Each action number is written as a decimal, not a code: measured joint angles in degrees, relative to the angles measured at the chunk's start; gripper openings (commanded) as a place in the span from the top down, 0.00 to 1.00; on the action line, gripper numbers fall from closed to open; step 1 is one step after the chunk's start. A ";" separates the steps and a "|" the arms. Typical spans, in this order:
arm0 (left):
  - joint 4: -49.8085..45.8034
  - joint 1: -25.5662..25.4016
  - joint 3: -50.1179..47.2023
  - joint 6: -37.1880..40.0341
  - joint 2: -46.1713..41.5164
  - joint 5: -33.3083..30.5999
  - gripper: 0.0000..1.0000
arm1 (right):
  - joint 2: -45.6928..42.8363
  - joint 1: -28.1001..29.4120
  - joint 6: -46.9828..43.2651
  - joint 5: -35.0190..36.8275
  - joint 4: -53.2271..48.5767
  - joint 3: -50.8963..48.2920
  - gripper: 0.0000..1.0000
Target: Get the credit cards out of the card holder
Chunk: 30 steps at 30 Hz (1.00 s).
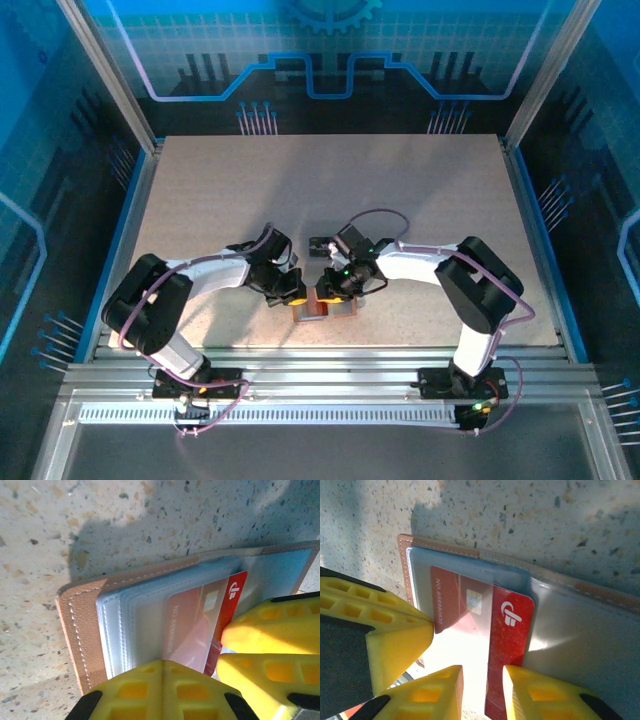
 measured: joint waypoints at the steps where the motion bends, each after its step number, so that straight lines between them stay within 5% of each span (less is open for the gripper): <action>1: 0.00 0.00 0.00 0.00 0.00 0.00 0.99 | -0.22 0.00 -0.04 0.20 -0.28 0.00 0.72; 30: -1.09 -0.90 2.43 0.15 -1.42 0.02 1.00 | -4.68 -1.38 0.42 -0.42 0.28 -1.79 0.73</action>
